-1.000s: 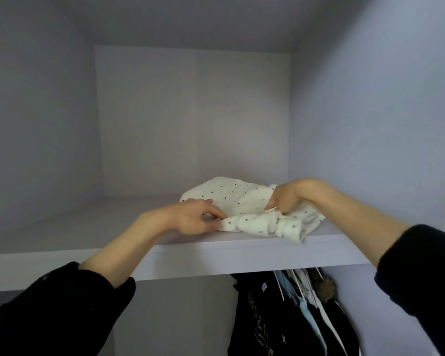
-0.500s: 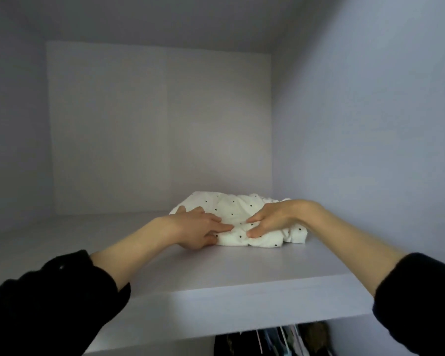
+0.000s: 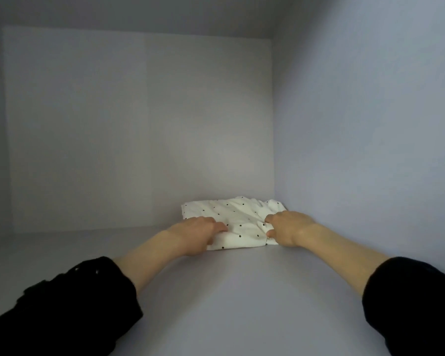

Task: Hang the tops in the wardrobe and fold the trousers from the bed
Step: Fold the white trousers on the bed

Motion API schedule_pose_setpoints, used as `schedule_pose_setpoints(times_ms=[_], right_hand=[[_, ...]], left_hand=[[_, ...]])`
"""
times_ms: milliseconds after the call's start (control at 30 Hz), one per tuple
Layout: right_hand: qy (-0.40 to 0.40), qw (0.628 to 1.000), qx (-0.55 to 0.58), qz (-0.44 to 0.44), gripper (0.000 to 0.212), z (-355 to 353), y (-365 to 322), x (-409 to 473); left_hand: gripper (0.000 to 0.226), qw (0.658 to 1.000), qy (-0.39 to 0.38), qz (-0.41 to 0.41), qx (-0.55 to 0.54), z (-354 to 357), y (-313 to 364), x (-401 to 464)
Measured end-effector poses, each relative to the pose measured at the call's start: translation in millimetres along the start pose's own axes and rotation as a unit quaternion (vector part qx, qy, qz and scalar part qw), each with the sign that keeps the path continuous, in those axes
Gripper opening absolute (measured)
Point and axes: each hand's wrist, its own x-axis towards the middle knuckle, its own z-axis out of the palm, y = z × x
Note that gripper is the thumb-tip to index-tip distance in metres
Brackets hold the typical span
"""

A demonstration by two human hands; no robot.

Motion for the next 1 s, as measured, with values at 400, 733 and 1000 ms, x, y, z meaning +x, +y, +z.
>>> schedule_pose_setpoints(times_ms=[400, 733, 1000], right_hand=[[-0.017, 0.998, 0.064, -0.011, 0.049, -3, -6, -42], [0.072, 0.985, 0.142, 0.069, 0.049, -28, -49, -195], [0.169, 0.924, 0.302, 0.163, 0.039, -23, -83, -372]], left_hand=[[0.055, 0.998, -0.054, -0.018, -0.003, -11, 14, -24], [0.049, 0.976, 0.074, 0.114, -0.172, -34, 71, -129], [0.025, 0.796, 0.161, 0.198, -0.548, -4, 119, -261]])
